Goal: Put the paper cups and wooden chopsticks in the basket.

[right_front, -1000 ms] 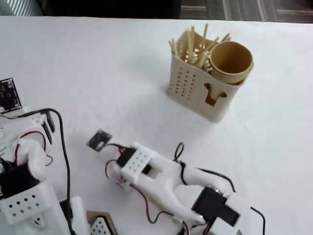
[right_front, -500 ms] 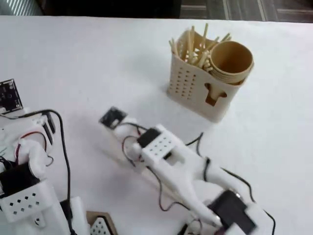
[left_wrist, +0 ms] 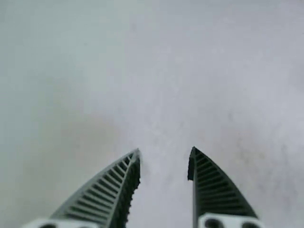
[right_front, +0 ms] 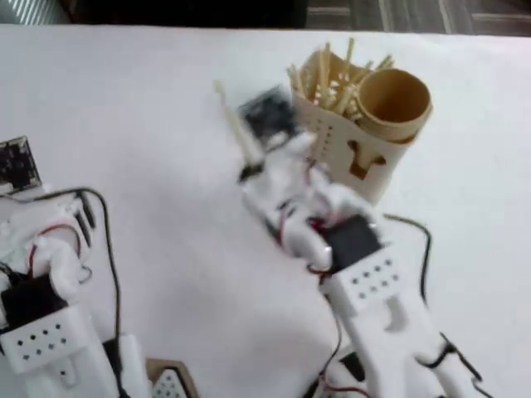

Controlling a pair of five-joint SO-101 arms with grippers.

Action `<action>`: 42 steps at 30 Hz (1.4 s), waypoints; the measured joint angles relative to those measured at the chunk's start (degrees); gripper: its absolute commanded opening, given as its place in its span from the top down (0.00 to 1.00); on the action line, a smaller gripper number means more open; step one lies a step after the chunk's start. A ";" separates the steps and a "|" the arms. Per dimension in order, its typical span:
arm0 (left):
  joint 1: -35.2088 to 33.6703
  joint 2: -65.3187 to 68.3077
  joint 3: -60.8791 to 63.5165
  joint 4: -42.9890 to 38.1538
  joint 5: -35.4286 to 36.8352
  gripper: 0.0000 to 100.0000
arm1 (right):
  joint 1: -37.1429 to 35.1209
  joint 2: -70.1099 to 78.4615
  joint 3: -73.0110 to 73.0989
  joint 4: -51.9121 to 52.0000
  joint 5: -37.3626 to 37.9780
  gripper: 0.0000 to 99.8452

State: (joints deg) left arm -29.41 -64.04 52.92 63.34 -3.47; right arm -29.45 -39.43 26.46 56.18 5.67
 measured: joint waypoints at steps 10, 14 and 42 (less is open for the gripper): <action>2.20 0.00 2.02 0.00 0.00 0.82 | 10.02 -0.53 -5.89 -26.37 -1.76 0.98; 2.20 0.00 2.02 0.00 0.00 0.82 | 13.89 0.09 -6.24 -35.78 -1.76 0.98; 6.59 0.00 5.63 -5.63 0.00 0.82 | 20.31 8.09 -15.47 -17.14 -1.85 0.98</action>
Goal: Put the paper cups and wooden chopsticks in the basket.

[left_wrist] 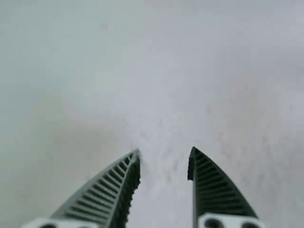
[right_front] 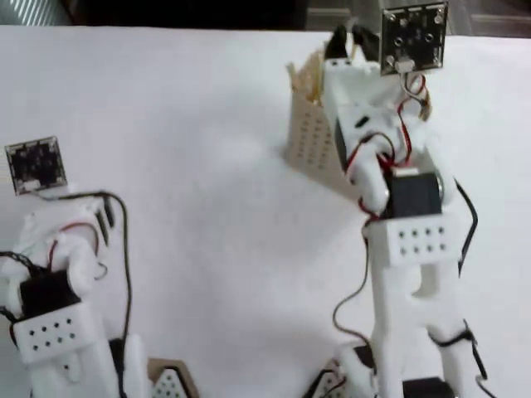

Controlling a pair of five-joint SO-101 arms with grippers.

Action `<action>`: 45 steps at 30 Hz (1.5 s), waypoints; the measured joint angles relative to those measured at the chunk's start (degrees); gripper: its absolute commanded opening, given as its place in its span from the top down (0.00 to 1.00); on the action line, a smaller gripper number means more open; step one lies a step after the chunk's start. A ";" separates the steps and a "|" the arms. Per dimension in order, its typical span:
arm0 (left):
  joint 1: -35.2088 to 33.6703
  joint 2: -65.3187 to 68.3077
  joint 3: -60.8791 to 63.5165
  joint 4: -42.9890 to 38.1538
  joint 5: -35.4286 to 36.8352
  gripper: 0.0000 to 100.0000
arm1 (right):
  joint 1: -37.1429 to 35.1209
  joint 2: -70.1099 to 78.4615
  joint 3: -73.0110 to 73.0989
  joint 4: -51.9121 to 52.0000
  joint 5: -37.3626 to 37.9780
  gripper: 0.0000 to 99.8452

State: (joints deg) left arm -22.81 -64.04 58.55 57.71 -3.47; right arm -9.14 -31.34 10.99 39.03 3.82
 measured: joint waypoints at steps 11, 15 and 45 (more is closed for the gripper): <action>8.44 -6.15 0.09 -3.52 -2.99 0.98 | -4.75 -17.05 18.11 12.48 -0.26 0.98; 11.43 -15.38 4.57 -3.52 -3.87 0.98 | -4.75 -24.35 30.42 8.97 -0.26 0.98; 15.91 -39.47 37.10 -4.04 -17.14 0.98 | 5.98 -67.96 85.63 -0.88 -0.26 0.98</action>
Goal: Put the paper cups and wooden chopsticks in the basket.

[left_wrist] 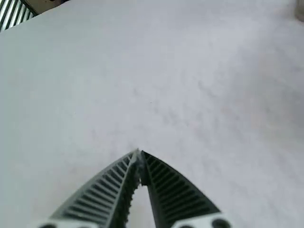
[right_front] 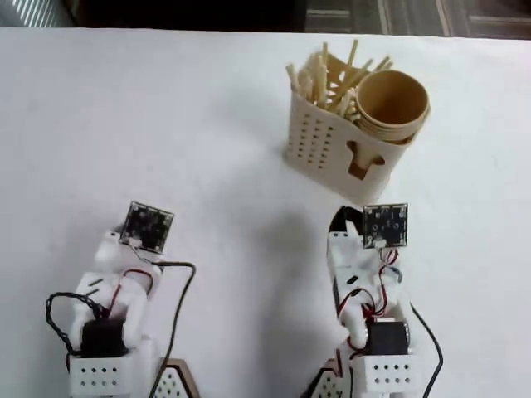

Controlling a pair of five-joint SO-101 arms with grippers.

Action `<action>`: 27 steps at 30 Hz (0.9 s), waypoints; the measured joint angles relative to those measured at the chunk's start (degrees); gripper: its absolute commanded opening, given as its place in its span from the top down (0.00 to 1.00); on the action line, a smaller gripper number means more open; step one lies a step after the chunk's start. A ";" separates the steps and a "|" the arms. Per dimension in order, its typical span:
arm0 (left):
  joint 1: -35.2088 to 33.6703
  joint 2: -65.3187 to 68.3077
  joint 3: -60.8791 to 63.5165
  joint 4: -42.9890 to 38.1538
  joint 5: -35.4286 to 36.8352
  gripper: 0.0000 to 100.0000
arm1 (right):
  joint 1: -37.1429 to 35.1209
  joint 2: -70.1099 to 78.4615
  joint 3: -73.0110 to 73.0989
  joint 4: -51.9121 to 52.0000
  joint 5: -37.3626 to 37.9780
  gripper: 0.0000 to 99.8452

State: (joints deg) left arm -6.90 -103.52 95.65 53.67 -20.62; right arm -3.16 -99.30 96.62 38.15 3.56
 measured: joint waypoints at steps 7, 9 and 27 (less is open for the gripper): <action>-0.53 0.44 1.58 1.58 1.58 0.98 | -0.79 0.18 0.00 11.96 0.00 0.98; -1.85 0.44 1.58 4.22 1.58 0.98 | -1.41 0.18 0.00 15.47 0.00 0.98; -12.66 0.44 1.58 14.51 1.76 0.98 | -1.41 0.09 0.09 29.89 0.00 0.98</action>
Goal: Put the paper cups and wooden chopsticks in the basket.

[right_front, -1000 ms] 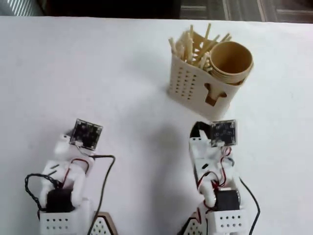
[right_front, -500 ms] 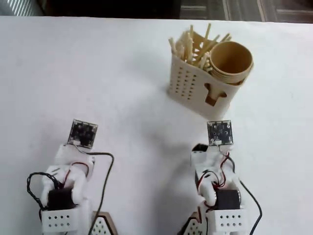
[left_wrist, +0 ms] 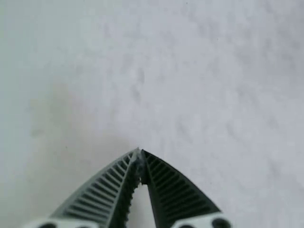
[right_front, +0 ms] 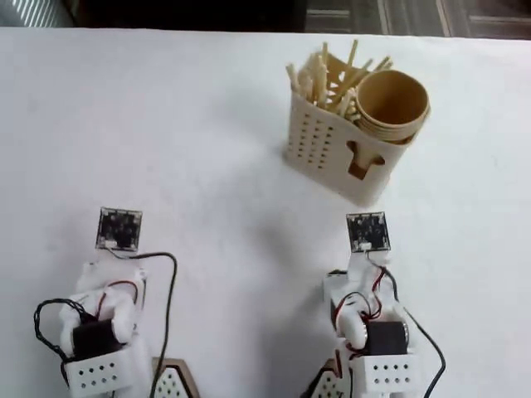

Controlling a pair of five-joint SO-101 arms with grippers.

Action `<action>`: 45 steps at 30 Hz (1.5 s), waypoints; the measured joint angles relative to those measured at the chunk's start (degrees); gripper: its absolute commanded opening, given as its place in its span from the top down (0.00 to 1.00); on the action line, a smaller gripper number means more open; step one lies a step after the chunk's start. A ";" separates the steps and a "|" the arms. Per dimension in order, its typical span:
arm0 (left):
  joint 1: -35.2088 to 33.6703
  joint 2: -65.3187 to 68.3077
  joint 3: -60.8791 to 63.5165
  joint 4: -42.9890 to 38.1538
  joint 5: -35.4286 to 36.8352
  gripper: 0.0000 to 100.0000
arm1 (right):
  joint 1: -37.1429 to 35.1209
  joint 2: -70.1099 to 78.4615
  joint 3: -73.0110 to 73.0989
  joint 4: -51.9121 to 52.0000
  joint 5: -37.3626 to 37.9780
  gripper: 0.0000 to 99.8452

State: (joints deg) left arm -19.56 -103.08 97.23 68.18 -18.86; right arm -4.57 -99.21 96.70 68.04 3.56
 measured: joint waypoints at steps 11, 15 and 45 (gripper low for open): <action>0.00 -0.53 0.00 4.48 0.00 0.98 | 0.00 0.00 0.00 0.00 0.00 0.98; 0.00 -0.53 0.00 4.48 0.00 0.98 | 0.00 0.00 0.00 0.00 0.00 0.98; 0.00 -0.53 0.00 4.48 0.00 0.98 | 0.00 0.00 0.00 0.00 0.00 0.98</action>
State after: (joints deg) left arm -19.56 -103.60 97.23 72.66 -18.86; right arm -4.57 -99.21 96.70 68.04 3.56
